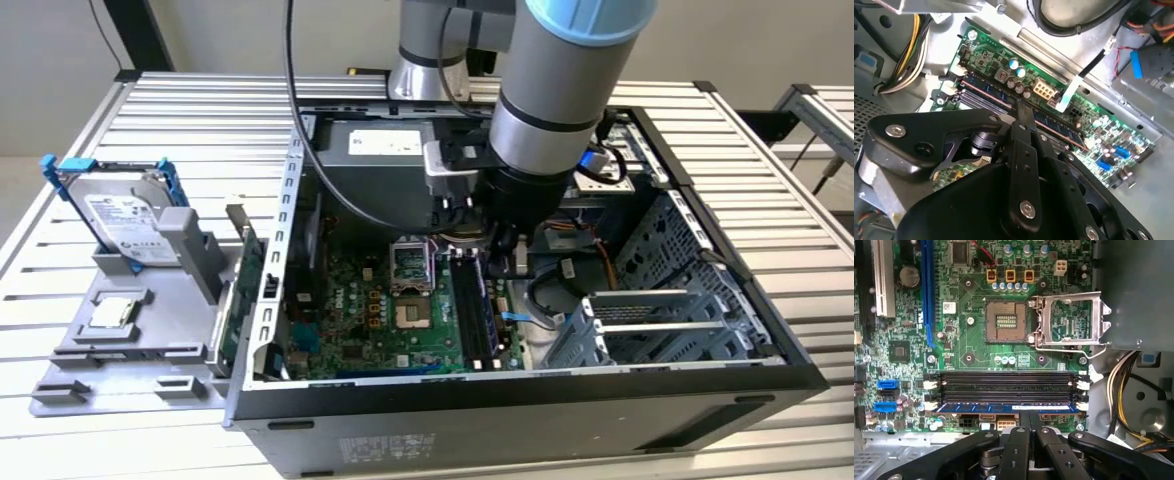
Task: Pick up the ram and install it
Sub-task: 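Press down the ram until it locks into place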
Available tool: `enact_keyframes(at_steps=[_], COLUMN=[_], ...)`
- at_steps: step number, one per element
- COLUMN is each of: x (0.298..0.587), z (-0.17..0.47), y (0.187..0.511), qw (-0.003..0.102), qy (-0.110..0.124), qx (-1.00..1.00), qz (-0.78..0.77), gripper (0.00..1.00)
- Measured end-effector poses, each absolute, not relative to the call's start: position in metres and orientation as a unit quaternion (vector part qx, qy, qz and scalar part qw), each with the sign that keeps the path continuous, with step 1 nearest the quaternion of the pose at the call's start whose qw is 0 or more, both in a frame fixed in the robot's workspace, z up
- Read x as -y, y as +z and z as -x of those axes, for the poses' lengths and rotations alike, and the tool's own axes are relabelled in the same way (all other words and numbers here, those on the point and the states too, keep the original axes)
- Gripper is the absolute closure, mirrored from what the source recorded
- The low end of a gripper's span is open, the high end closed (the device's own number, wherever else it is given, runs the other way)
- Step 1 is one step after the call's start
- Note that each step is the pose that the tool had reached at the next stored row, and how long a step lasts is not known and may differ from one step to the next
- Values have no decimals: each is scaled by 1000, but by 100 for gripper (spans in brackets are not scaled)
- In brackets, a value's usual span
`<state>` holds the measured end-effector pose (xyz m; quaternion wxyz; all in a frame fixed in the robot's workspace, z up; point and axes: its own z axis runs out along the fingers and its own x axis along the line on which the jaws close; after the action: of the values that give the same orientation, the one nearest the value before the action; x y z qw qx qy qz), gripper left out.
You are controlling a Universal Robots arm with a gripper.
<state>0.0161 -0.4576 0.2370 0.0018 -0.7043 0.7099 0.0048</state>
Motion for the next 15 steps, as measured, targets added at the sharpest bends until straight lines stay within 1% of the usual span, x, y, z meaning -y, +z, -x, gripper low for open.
enact_keyframes(at_steps=[11, 15], x=[461, 463], z=[-21, -21], y=[234, 228], qw=[1, 1], qy=[6, 6], qx=[-710, -710], qz=[704, 704], gripper=[100, 100])
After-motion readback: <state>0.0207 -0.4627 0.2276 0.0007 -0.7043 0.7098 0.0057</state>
